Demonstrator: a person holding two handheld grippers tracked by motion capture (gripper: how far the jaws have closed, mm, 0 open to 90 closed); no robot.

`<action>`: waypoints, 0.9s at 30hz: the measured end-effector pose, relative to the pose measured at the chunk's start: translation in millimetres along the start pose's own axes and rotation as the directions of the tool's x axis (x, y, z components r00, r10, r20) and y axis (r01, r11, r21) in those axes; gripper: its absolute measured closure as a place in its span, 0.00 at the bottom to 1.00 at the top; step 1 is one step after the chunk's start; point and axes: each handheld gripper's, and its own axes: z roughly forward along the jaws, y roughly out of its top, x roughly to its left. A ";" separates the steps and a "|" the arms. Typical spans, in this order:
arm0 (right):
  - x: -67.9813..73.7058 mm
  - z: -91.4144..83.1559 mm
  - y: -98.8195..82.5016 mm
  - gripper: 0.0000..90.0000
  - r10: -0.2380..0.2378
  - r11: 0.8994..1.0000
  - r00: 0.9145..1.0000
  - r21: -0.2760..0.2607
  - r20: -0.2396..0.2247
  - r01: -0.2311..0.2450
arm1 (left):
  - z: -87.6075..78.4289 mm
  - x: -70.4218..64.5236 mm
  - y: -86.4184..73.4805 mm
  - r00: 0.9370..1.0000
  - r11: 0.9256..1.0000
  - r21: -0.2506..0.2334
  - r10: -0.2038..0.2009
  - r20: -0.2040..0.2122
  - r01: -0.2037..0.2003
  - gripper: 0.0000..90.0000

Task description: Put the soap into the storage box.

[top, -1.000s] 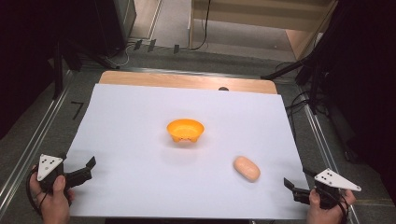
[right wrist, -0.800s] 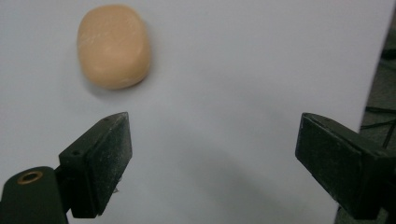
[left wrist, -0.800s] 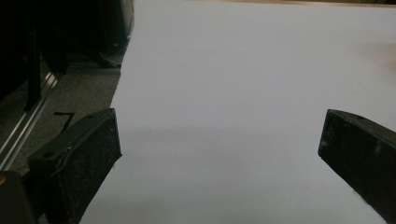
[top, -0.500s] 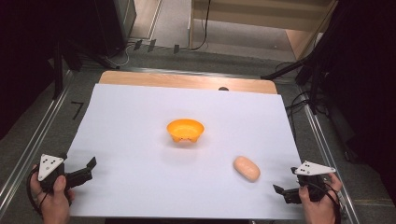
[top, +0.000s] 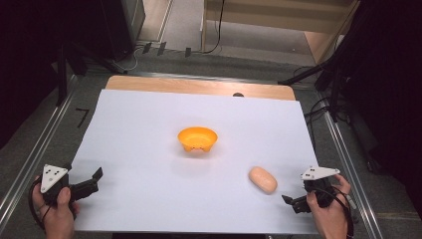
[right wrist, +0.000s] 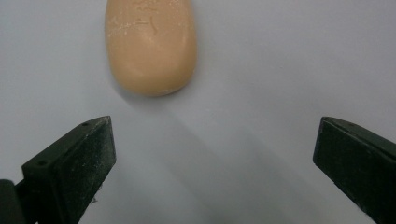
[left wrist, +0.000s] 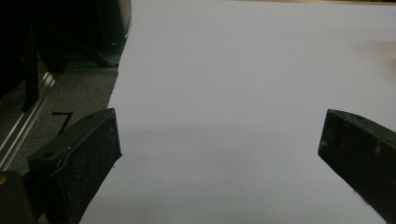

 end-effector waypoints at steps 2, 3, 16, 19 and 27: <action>1.0 1.2 1.9 0.00 -0.005 1.000 1.000 0.001 -0.003 0.005 | 0.1 -0.1 0.0 1.000 1.000 -0.001 0.000 0.000 0.000 0.00; 1.5 2.1 2.6 0.00 -0.008 1.000 1.000 0.005 -0.005 0.008 | 0.1 -0.1 0.0 1.000 1.000 -0.001 0.000 0.000 0.000 0.00; 6.5 9.1 9.6 0.00 -0.010 1.000 1.000 0.022 -0.012 0.010 | 0.3 0.1 0.0 1.000 1.000 0.001 0.000 0.002 0.000 0.00; 8.1 9.6 12.2 0.00 -0.011 1.000 1.000 0.018 -0.016 0.012 | 1.2 -0.1 0.2 1.000 1.000 0.004 0.002 0.002 -0.002 0.00; 11.9 16.1 20.1 0.00 -0.024 0.999 0.999 0.031 -0.036 0.025 | 1.0 0.2 0.2 1.000 1.000 0.005 -0.002 0.001 0.002 0.00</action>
